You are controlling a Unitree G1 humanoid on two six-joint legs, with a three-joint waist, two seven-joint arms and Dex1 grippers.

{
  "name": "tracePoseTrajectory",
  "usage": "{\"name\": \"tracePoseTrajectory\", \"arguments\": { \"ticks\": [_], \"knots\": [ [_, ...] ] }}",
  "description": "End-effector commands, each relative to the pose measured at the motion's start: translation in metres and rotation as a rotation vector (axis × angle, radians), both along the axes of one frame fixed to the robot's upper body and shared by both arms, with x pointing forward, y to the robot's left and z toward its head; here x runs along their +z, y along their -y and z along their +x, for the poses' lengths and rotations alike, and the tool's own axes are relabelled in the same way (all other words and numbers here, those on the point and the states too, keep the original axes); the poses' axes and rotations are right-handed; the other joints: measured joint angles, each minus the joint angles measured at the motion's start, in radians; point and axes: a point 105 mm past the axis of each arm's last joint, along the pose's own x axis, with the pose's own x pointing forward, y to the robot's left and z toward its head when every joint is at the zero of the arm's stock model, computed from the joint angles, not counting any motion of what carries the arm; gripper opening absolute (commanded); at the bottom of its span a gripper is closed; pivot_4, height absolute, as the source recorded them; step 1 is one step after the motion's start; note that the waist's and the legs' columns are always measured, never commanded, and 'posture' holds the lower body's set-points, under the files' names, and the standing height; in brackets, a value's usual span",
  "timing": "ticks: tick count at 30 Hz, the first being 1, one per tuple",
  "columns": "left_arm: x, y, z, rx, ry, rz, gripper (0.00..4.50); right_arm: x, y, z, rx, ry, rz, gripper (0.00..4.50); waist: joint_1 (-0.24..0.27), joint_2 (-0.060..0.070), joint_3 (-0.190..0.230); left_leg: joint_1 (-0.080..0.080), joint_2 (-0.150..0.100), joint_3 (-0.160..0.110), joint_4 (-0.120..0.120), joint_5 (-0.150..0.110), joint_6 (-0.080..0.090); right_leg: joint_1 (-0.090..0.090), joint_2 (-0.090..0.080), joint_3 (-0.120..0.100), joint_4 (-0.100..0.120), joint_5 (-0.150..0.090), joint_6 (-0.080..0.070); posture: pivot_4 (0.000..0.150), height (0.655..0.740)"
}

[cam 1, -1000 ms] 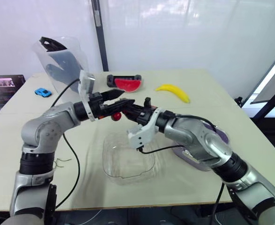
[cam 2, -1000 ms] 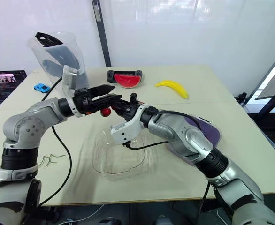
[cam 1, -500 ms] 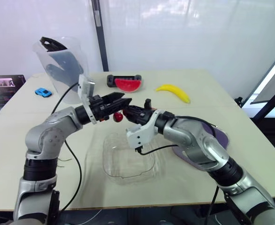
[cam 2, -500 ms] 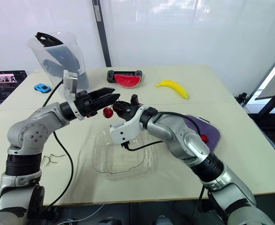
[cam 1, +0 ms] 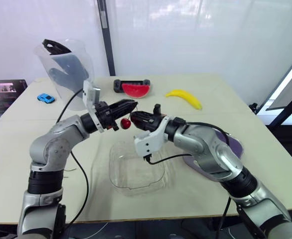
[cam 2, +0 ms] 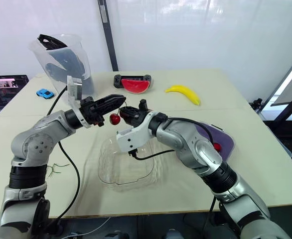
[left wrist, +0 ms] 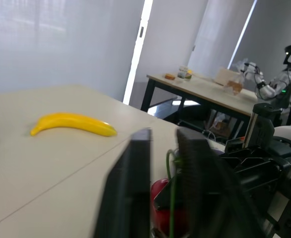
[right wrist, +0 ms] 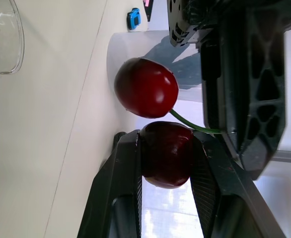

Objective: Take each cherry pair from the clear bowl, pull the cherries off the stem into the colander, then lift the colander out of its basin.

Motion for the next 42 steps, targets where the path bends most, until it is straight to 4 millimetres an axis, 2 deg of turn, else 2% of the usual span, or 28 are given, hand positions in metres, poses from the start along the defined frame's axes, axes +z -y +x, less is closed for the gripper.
{"name": "tracePoseTrajectory", "arguments": {
  "ticks": [1,6,8,11,15,17,22,25,27,30,33,36,42],
  "knots": [
    [0.009,0.003,-0.007,-0.017,0.049,-0.004,0.06,0.014,0.001,-0.006,0.011,0.047,0.031,1.04,0.000,0.000,0.000,0.000,0.000,0.000,0.000,0.000,0.000,0.000,0.000,0.000,0.000,0.000,0.000,0.150,0.7400],
    [0.009,0.001,-0.005,-0.008,0.049,-0.006,0.06,0.014,0.001,-0.006,0.013,0.039,0.031,1.04,0.000,0.000,0.000,0.000,0.000,0.000,0.000,0.000,0.000,0.000,0.000,0.000,0.000,0.000,0.000,0.150,0.7400],
    [0.010,0.000,-0.004,-0.006,0.048,-0.009,0.06,0.009,0.003,-0.008,0.026,-0.027,0.043,1.04,0.000,0.000,0.000,0.000,0.000,0.000,0.000,0.000,0.000,0.000,0.000,0.000,0.000,0.000,0.000,0.150,0.7400],
    [0.011,-0.001,-0.002,0.002,0.048,-0.015,0.00,0.009,0.007,-0.008,0.027,-0.027,0.037,2.18,0.000,0.000,0.000,0.000,0.000,0.000,0.000,0.000,0.000,0.000,0.000,0.000,0.000,0.000,0.000,0.150,0.7400],
    [0.014,-0.006,0.003,0.028,0.048,-0.031,0.00,0.008,0.016,-0.007,0.006,-0.042,0.041,4.07,0.000,0.000,0.000,0.000,0.000,0.000,0.000,0.000,0.000,0.000,0.000,0.000,0.000,0.000,0.000,0.150,0.7400],
    [0.011,-0.004,0.000,-0.001,0.064,0.019,0.00,0.007,0.025,-0.007,-0.005,-0.109,0.095,4.07,0.000,0.000,0.000,0.000,0.000,0.000,0.000,0.000,0.000,0.000,0.000,0.000,0.000,0.000,0.000,0.150,0.7400],
    [0.014,0.001,-0.010,-0.098,0.079,0.043,0.00,0.009,0.055,-0.010,-0.017,-0.448,0.433,4.07,0.001,0.000,0.000,0.000,0.001,0.000,0.000,0.000,0.000,0.001,0.000,0.000,-0.001,0.000,0.000,0.150,0.7400],
    [0.026,0.001,-0.018,-0.182,0.071,-0.038,0.00,-0.007,0.058,-0.019,0.040,-0.799,0.629,4.07,0.001,0.000,0.000,0.001,0.002,-0.001,0.000,0.000,0.000,0.002,0.000,-0.001,0.000,0.000,0.000,0.150,0.7400],
    [0.028,0.004,-0.023,-0.229,0.065,-0.048,0.00,-0.015,0.058,-0.026,0.036,-0.971,0.692,4.07,0.000,0.000,0.000,0.001,0.002,-0.002,0.000,0.000,0.001,0.003,0.000,-0.001,0.000,0.000,0.000,0.150,0.7400],
    [0.025,0.009,-0.031,-0.284,0.055,-0.020,0.00,-0.005,0.059,-0.039,0.125,-1.216,0.823,4.07,0.000,0.000,0.000,0.001,0.002,-0.002,0.000,-0.001,0.002,0.002,0.000,-0.001,0.000,0.000,0.000,0.150,0.7400],
    [0.019,0.012,-0.036,-0.318,0.029,0.005,0.00,-0.005,0.063,-0.040,0.107,-1.269,0.833,4.07,0.000,0.000,0.000,0.001,0.002,-0.002,0.000,-0.002,0.004,0.002,0.000,-0.001,0.000,0.000,0.000,0.150,0.7400],
    [0.016,0.014,-0.039,-0.331,0.019,0.020,0.00,0.006,0.057,-0.045,0.183,-1.368,0.915,4.07,0.000,0.000,0.000,0.001,0.002,-0.002,0.000,-0.003,0.005,0.003,0.000,-0.001,-0.001,0.000,0.000,0.150,0.7400],
    [0.017,0.021,-0.044,-0.360,0.019,0.043,0.00,0.016,0.048,-0.045,0.234,-1.405,0.964,4.07,0.000,0.000,0.000,0.001,0.002,-0.002,0.000,-0.003,0.006,0.002,0.000,-0.001,0.000,0.000,0.000,0.150,0.7400]
  ]
}}
